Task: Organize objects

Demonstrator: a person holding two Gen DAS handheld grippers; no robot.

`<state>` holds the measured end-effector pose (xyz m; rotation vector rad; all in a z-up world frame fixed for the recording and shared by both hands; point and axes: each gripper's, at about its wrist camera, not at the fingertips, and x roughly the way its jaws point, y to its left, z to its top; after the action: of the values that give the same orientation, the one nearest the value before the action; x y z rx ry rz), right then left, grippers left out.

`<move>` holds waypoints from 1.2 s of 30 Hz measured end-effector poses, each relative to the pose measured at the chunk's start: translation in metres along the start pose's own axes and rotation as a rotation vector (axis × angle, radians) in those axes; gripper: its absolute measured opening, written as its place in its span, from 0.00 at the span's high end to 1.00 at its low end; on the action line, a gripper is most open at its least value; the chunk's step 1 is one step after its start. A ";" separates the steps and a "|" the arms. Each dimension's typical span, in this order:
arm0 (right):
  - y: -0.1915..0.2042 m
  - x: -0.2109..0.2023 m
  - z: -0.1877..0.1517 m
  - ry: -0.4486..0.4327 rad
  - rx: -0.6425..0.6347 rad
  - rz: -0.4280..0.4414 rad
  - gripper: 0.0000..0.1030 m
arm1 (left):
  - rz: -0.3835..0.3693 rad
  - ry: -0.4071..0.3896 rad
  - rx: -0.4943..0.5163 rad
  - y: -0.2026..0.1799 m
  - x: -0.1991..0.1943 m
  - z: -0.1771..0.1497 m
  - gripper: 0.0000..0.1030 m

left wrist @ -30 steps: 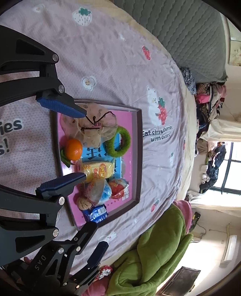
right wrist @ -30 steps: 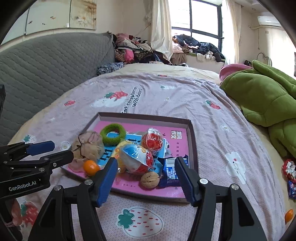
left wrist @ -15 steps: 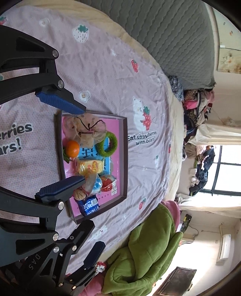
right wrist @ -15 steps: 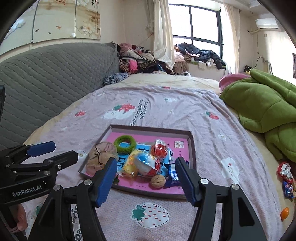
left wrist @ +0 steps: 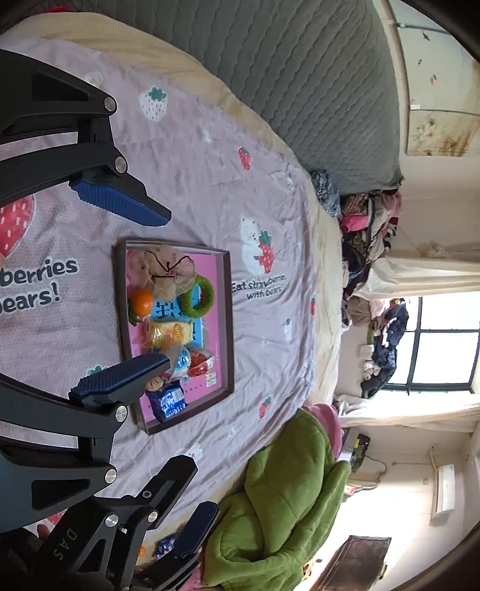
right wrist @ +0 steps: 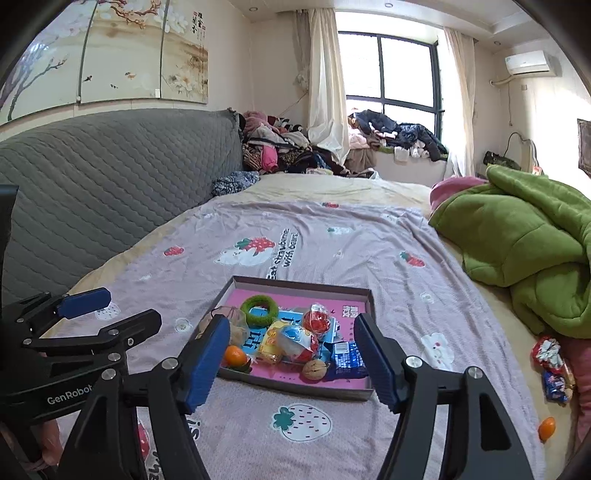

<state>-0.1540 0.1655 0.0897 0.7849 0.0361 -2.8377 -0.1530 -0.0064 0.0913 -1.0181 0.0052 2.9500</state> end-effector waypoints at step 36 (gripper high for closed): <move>0.002 -0.042 -0.075 0.045 0.030 -0.051 0.32 | 0.027 0.018 0.009 -0.001 -0.023 -0.080 0.29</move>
<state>-0.0800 0.1772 0.0468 0.8655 0.0200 -2.8743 -0.0854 -0.0069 0.0428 -1.0526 0.0322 2.9620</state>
